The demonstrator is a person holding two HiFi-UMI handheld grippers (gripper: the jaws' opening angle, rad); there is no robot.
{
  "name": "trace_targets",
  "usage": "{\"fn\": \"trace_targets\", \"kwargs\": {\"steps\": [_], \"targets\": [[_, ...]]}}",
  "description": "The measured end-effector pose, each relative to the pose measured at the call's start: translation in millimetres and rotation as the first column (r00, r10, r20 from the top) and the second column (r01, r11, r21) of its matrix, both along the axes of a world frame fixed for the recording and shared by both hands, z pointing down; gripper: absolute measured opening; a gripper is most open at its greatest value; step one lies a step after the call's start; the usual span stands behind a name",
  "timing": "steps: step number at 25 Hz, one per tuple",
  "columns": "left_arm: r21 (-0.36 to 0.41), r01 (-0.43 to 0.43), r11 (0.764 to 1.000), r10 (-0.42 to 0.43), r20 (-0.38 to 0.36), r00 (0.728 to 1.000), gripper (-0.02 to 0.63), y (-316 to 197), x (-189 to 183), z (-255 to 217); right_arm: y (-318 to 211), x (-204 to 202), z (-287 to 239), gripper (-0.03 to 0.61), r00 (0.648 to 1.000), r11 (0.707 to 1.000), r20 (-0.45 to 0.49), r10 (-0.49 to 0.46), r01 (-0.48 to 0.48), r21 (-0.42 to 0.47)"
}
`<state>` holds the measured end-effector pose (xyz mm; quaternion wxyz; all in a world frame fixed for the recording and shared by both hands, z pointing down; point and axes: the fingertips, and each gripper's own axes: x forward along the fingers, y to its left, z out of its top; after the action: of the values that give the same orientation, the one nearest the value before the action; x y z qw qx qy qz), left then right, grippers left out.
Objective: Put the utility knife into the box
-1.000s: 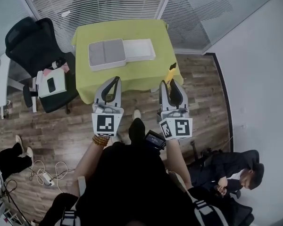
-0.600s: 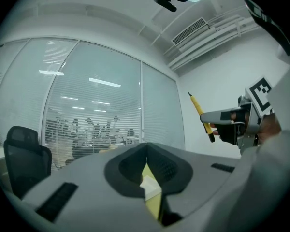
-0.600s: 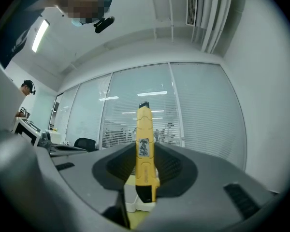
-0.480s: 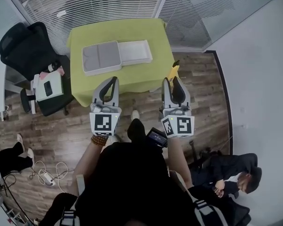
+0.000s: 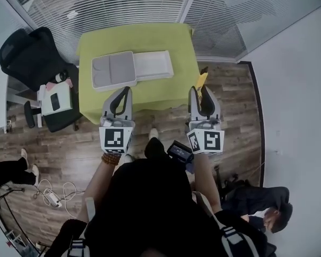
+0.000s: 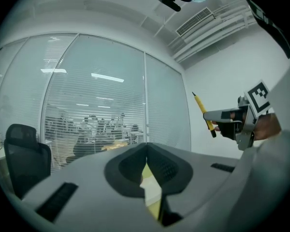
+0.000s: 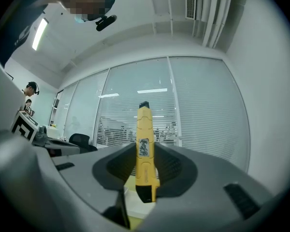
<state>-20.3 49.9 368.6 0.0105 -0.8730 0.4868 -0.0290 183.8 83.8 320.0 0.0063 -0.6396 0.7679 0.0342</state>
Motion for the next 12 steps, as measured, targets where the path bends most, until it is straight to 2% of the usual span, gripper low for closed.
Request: {"fn": "trace_targets", "kwargs": {"steps": [12], "targets": [[0.007, 0.038, 0.999, -0.038, 0.009, 0.999, 0.012, -42.8, 37.9, 3.3, -68.5, 52.7, 10.7, 0.110, 0.998, 0.998, -0.006, -0.069, 0.069, -0.011]]}}
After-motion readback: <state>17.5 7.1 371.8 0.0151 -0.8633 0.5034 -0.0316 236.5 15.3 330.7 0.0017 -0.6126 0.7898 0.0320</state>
